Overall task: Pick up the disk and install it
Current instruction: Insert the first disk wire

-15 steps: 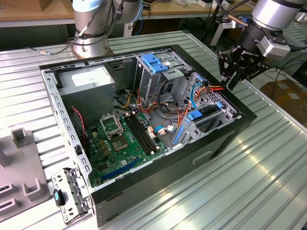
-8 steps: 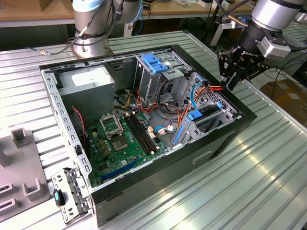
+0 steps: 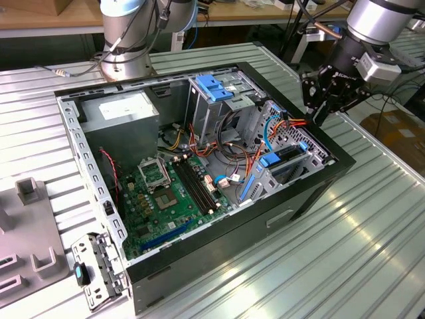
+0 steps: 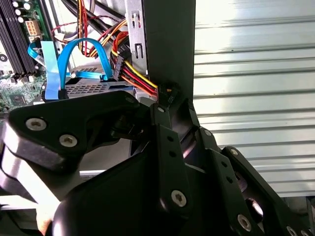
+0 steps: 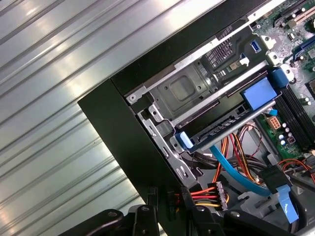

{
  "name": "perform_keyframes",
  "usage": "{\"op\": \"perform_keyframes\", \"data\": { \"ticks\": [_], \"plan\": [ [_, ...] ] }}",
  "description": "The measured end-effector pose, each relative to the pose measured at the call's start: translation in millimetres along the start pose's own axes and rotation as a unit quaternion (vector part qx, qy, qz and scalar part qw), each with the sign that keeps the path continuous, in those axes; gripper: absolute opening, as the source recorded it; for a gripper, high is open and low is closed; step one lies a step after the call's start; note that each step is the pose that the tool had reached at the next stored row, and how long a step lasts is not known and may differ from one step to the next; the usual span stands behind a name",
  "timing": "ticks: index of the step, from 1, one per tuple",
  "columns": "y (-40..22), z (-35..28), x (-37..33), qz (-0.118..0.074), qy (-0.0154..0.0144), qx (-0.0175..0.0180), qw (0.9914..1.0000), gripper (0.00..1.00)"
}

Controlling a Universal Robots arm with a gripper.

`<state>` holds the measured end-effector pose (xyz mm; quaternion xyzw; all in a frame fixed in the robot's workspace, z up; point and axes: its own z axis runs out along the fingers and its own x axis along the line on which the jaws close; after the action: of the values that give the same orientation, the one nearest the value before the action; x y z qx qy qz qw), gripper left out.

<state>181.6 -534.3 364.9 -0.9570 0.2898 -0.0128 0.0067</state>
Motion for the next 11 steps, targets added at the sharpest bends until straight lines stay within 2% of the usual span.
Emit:
{"op": "perform_keyframes", "data": {
  "ticks": [1, 2, 4, 5, 8, 11],
  "plan": [
    [0.0, 0.1, 0.0, 0.000, 0.0000, 0.0001, 1.00000, 0.30],
    [0.0, 0.0, 0.0, 0.000, 0.0000, 0.0001, 1.00000, 0.23],
    [0.0, -3.2, 0.1, 0.000, -0.0004, 0.0006, 1.00000, 0.23],
    [-0.1, -5.3, 0.1, 0.000, -0.0003, 0.0005, 1.00000, 0.17],
    [0.5, -5.8, -0.7, 0.005, -0.0002, 0.0003, 0.99999, 0.17],
    [0.5, -5.8, -0.6, 0.022, 0.0002, -0.0001, 0.99976, 0.17]
  ]
}}
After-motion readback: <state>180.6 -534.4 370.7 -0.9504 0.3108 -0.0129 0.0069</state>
